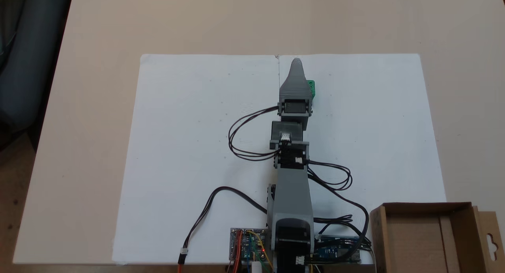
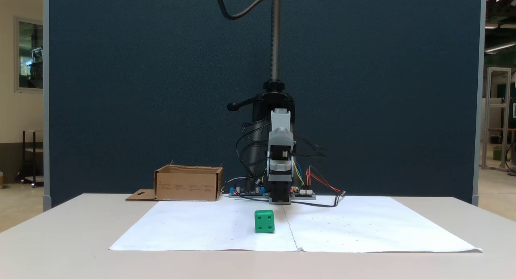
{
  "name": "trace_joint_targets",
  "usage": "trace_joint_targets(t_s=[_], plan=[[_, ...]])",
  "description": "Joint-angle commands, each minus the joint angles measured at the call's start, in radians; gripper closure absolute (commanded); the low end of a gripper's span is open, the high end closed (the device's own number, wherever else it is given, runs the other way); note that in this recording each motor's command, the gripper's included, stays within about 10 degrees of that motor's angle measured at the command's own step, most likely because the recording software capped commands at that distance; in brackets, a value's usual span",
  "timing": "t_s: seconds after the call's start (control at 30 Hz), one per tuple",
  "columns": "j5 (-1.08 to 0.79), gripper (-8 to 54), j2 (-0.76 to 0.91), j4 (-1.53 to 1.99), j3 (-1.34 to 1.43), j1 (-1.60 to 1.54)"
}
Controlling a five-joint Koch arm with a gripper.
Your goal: Grasp a green dice and put it in the bin.
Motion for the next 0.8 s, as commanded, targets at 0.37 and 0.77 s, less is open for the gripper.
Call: trace_joint_targets(t_s=[0.37, 0.77], plan=[[-0.1, 1.6, 0.103, 0.885, -0.265, -0.006], [-0.051, 1.8, 0.052, 1.592, -0.75, 0.009]])
